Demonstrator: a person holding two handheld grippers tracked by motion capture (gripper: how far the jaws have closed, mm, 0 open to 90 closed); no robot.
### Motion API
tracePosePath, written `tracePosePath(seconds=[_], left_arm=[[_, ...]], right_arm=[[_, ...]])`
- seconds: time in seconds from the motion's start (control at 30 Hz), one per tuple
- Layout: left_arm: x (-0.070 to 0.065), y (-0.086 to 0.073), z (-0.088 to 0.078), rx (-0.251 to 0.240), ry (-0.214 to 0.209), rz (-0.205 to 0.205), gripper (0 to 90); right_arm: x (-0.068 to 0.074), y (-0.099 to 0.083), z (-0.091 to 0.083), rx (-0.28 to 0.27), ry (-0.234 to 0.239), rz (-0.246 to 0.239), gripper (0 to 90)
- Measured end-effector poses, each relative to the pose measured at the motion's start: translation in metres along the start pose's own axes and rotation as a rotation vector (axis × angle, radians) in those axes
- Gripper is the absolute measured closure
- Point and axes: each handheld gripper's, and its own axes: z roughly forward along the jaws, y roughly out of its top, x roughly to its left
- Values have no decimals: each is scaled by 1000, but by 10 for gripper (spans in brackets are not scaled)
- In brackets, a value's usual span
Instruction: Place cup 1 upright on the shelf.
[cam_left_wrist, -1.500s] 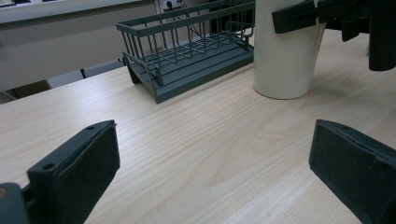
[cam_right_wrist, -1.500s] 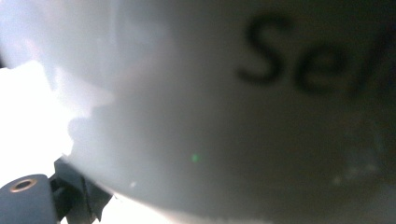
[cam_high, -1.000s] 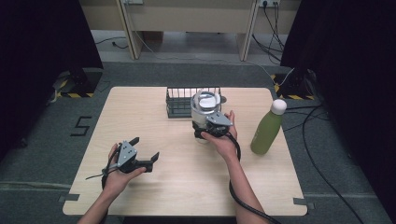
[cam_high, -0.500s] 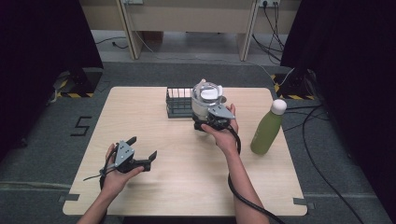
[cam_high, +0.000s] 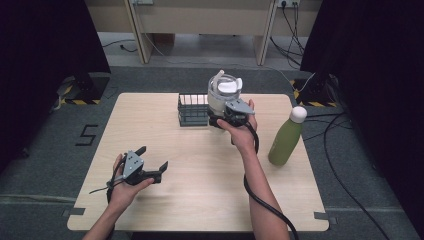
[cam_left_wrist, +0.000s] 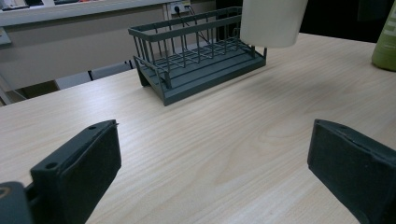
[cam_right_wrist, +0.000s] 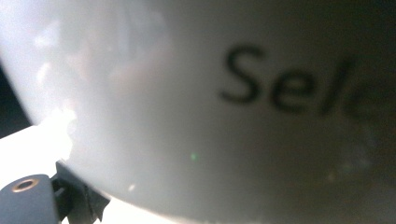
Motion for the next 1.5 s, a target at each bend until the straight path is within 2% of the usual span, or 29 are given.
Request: tracePosePath(seconds=[0.1, 0.4, 0.5, 0.57, 1.0, 1.27, 1.5], left_arm=[[-1, 1, -1, 0, 4, 11, 19], [1, 1, -3, 1, 3, 15, 20], [1, 1, -3, -4, 2, 12, 21], [0, 1, -4, -6, 2, 14, 21], [-2, 0, -2, 4, -2, 22, 27], [-2, -1, -2, 5, 0, 26, 27], [-2, 0, -3, 3, 2, 27, 27]], right_arm=[[-3, 10, 3, -17, -11, -1, 100], [-8, 22, 9, -26, -34, -1, 100], [-10, 28, 12, -31, -32, 22, 100], [-11, 32, 15, -35, -39, 11, 100], [-16, 51, 31, -48, -61, 15, 100], [-24, 59, 52, -34, -84, 36, 100], [-27, 60, 68, -11, -96, 27, 100]])
